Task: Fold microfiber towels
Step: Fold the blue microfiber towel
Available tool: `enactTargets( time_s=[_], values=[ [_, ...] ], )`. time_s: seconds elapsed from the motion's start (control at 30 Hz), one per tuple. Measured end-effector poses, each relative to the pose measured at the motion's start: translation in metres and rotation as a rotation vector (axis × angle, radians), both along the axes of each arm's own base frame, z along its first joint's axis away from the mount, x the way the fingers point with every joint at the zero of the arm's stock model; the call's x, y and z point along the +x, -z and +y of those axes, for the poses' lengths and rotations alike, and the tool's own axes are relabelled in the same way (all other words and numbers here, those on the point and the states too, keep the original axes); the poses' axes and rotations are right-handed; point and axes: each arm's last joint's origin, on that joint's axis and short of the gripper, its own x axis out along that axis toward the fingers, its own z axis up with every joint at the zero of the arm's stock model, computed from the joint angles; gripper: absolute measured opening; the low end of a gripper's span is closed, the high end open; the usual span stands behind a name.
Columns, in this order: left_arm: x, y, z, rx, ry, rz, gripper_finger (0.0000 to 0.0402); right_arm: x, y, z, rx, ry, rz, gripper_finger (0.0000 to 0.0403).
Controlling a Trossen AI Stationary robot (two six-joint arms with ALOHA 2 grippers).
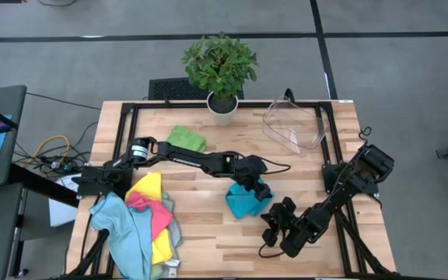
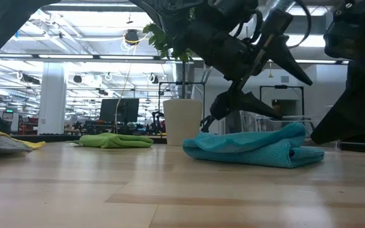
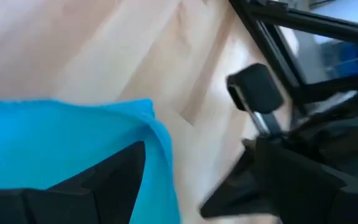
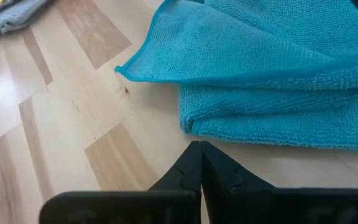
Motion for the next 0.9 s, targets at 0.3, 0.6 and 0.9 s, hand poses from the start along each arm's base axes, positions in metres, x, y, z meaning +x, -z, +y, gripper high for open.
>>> enactTargets(
  time_s=[0.3, 0.6, 0.9],
  values=[
    [-0.044, -0.035, 0.032, -0.048, 0.404, 0.138, 0.0272, -0.001, -0.001, 0.003, 0.002, -0.025, -0.009, 0.0029],
    [-0.083, -0.036, -0.059, 0.345, 0.881, 0.156, 0.027, -0.002, -0.001, 0.004, -0.002, -0.03, -0.008, 0.0025],
    [-0.071, -0.032, -0.099, 0.694, 0.847, 0.017, 0.0273, -0.003, -0.001, 0.006, 0.008, -0.026, -0.011, 0.0026]
  ],
)
